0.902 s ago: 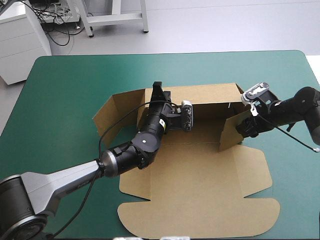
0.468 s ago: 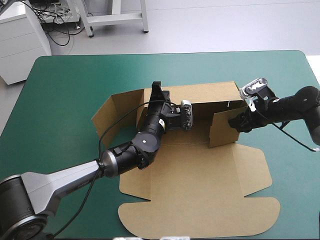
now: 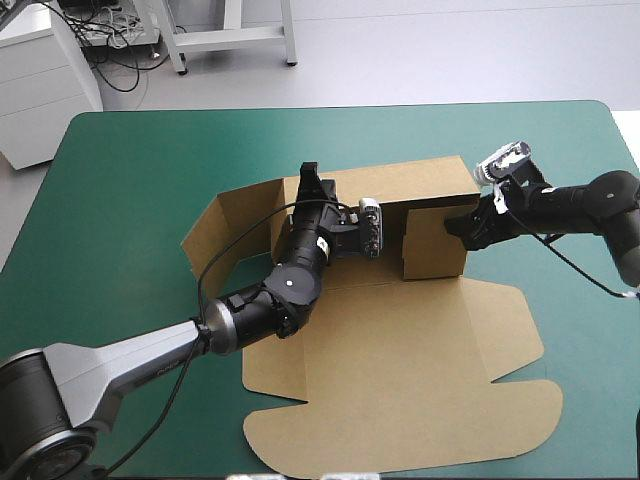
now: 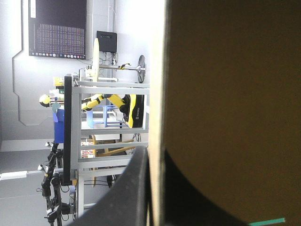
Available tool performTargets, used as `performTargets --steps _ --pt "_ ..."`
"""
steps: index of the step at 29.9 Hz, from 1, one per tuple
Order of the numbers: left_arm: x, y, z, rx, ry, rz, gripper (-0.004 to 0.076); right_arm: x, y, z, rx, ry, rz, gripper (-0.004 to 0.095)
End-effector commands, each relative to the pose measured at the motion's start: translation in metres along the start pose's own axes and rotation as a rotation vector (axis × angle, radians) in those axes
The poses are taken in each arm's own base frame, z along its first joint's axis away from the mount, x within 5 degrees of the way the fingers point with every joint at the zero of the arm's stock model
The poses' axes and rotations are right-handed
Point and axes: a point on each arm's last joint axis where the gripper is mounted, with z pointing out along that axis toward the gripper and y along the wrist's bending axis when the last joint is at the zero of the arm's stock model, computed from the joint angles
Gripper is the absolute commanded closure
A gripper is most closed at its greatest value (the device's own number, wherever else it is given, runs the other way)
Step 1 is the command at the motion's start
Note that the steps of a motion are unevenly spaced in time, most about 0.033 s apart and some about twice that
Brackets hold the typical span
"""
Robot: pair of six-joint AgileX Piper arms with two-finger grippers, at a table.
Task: Fold the box
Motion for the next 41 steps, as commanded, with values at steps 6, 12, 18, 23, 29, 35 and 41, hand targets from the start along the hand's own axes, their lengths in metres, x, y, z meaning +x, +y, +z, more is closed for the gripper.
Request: performTargets --steps 6,12,18,23,29,35,41 --pt "-0.001 0.027 -0.013 -0.095 -0.016 -0.031 0.0756 -0.025 0.002 0.007 0.105 -0.138 -0.013 0.0327" --pt "-0.001 0.027 -0.013 -0.095 -0.017 -0.031 0.0756 -0.029 -0.002 0.006 0.146 -0.186 -0.032 0.0336" --pt "-0.001 0.027 -0.013 -0.094 -0.019 -0.031 0.0756 -0.032 -0.002 0.006 0.149 -0.21 -0.08 0.0346" --pt "-0.001 0.027 -0.013 -0.094 -0.019 -0.031 0.0756 -0.031 0.001 0.006 0.121 -0.205 -0.078 0.0565" --pt "-0.001 0.028 -0.013 -0.104 -0.012 -0.025 0.0756 -0.03 0.003 0.006 0.091 -0.192 -0.086 0.0919" --pt "-0.001 0.029 -0.013 -0.11 -0.019 -0.015 0.0756 -0.029 0.004 0.007 0.087 -0.185 -0.092 0.0931" --pt "-0.002 0.029 -0.015 -0.095 -0.028 -0.034 0.0677 -0.029 0.004 0.007 0.088 -0.183 -0.09 0.0931"
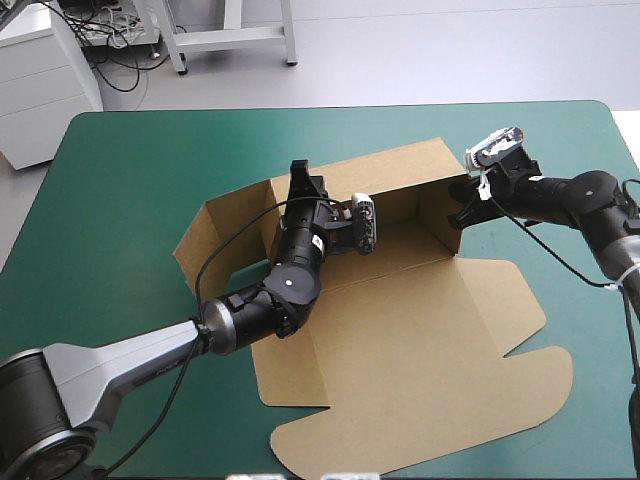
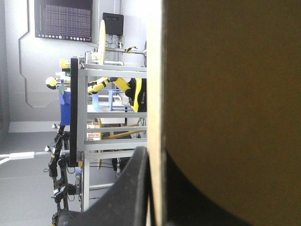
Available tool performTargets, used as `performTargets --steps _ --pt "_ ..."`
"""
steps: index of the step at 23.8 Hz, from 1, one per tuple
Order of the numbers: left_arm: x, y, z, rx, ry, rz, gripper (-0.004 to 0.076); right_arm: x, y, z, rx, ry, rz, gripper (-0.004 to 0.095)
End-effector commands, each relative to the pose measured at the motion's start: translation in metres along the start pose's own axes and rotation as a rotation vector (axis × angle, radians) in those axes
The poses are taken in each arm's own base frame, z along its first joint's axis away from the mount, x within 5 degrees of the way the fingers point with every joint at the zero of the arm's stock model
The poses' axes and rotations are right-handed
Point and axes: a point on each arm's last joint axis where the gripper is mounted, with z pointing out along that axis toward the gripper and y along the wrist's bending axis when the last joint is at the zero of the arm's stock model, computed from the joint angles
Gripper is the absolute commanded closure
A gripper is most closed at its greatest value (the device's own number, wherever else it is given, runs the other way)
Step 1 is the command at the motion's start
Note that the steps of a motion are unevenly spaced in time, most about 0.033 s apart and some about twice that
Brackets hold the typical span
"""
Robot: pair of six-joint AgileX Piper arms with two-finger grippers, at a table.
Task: Fold the box
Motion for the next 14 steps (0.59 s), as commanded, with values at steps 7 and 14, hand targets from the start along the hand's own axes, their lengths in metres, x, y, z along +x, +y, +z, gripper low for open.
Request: performTargets --steps 7,14 --pt "-0.025 0.021 -0.043 0.021 -0.15 -0.138 0.0311 -0.017 0.009 -0.014 -0.033 -0.063 0.019 0.0931" --pt "-0.053 0.015 -0.086 0.076 -0.274 -0.158 0.0311 -0.017 0.008 -0.014 -0.03 -0.062 0.057 0.0931"
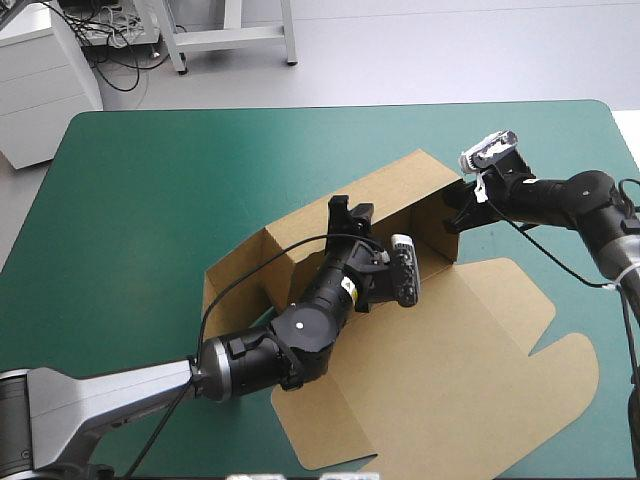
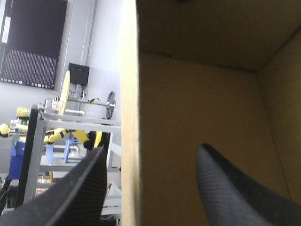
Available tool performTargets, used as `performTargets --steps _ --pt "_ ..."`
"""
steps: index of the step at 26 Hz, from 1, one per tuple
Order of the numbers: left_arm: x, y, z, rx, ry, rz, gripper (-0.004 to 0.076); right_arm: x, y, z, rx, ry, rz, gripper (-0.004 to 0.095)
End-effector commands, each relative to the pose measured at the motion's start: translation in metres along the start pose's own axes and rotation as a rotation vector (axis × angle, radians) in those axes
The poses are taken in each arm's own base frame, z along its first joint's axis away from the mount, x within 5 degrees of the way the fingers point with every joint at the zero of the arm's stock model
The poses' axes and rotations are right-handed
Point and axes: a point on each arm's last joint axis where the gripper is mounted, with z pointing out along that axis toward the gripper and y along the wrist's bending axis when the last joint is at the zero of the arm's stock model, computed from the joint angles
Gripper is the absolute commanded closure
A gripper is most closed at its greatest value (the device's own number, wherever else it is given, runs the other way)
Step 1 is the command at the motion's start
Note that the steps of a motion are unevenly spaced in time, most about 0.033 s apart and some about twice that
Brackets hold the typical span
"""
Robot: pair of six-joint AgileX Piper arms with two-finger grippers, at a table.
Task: Fold the box
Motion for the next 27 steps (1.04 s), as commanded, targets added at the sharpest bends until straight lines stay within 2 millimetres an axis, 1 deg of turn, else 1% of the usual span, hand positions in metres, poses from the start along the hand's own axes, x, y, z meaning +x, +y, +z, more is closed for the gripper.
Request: performTargets --steps 1,3,4,8,11,14,17,19,20,22,23,27 --pt "-0.016 0.023 -0.03 -0.062 -0.081 -0.039 0.0311 -0.018 0.004 -0.016 0.016 -0.084 0.017 0.0931" --pt "-0.025 0.029 -0.042 -0.053 -0.122 -0.086 0.0311 -0.018 0.004 -0.016 0.016 -0.084 0.02 0.0931" --pt "-0.031 0.035 -0.049 -0.045 -0.147 -0.131 0.0311 -0.018 0.004 -0.016 0.018 -0.085 0.025 0.0931" --pt "-0.043 0.07 -0.072 0.007 -0.228 -0.376 0.0312 -0.018 0.002 -0.016 0.036 -0.091 0.043 0.0931" --pt "-0.037 0.092 -0.073 -0.015 -0.179 -0.461 0.0314 -0.018 0.001 -0.016 0.053 -0.095 0.06 0.0931" --pt "-0.022 0.116 -0.068 -0.07 -0.109 -0.537 0.0313 -0.018 0.0 -0.017 0.057 -0.092 0.072 0.093" --pt "0.005 0.149 -0.062 -0.124 -0.015 -0.667 0.0314 -0.016 -0.001 -0.017 0.069 -0.07 0.085 0.093" --pt "0.03 0.172 -0.06 -0.142 0.048 -0.769 0.0314 -0.014 -0.002 -0.017 0.076 -0.055 0.09 0.093" --pt "0.04 0.179 -0.06 -0.146 0.075 -0.813 0.0314 -0.014 -0.003 -0.017 0.081 -0.048 0.084 0.093" --pt "0.07 0.196 -0.059 -0.186 0.146 -0.899 0.0314 -0.013 -0.003 -0.017 0.086 -0.038 0.082 0.093" --pt "0.082 0.202 -0.061 -0.203 0.173 -0.923 0.0314 -0.013 -0.003 -0.016 0.084 -0.037 0.084 0.093" --pt "0.144 0.219 -0.062 -0.243 0.362 -1.023 0.0313 -0.013 -0.003 -0.017 0.085 -0.04 0.104 0.093"
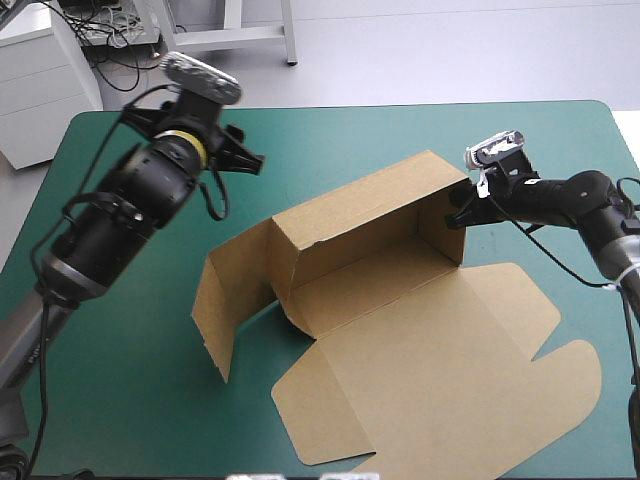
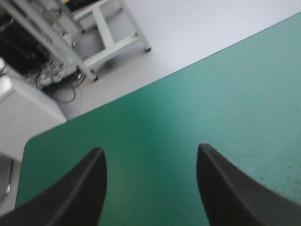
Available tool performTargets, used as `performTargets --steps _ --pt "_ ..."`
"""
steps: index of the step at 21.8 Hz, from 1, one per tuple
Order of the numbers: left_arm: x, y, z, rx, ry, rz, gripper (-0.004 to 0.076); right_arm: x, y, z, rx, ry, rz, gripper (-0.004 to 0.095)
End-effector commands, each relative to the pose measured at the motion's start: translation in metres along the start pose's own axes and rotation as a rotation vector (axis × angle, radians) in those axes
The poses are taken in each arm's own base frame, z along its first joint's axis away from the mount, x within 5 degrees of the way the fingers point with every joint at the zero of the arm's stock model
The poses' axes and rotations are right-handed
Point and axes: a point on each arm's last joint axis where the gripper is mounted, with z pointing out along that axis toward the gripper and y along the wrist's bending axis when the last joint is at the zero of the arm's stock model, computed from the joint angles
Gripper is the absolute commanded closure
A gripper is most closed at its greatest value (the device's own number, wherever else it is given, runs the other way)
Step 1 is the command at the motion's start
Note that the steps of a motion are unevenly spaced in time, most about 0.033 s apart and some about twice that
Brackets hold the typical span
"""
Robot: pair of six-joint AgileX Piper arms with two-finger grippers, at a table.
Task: Fold the box
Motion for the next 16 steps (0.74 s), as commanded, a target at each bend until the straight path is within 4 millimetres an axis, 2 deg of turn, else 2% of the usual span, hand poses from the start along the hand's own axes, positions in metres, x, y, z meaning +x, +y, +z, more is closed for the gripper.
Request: performTargets --steps 1,5,6,7,10,13,16 --pt "0.005 0.057 -0.007 -0.07 0.027 -0.115 0.0313 -0.015 0.002 -0.017 0.027 -0.075 0.031 0.093" --pt "0.027 0.095 0.007 -0.056 0.119 -0.247 0.0313 -0.015 0.002 -0.017 0.027 -0.074 0.044 0.093" --pt "0.038 0.108 0.012 -0.052 0.148 -0.295 0.0313 -0.015 0.002 -0.017 0.028 -0.072 0.052 0.093" --pt "0.045 0.115 0.014 -0.054 0.166 -0.312 0.0313 -0.014 0.002 -0.017 0.032 -0.066 0.051 0.093" --pt "0.08 0.141 0.02 -0.123 0.264 -0.379 0.0313 -0.011 0.0 -0.017 0.055 -0.031 0.058 0.093" --pt "0.105 0.146 0.021 -0.133 0.28 -0.449 0.0314 -0.01 -0.002 -0.017 0.07 -0.019 0.071 0.093" --pt "0.127 0.141 0.02 -0.13 0.292 -0.481 0.0314 -0.011 -0.002 -0.017 0.078 -0.018 0.12 0.093"
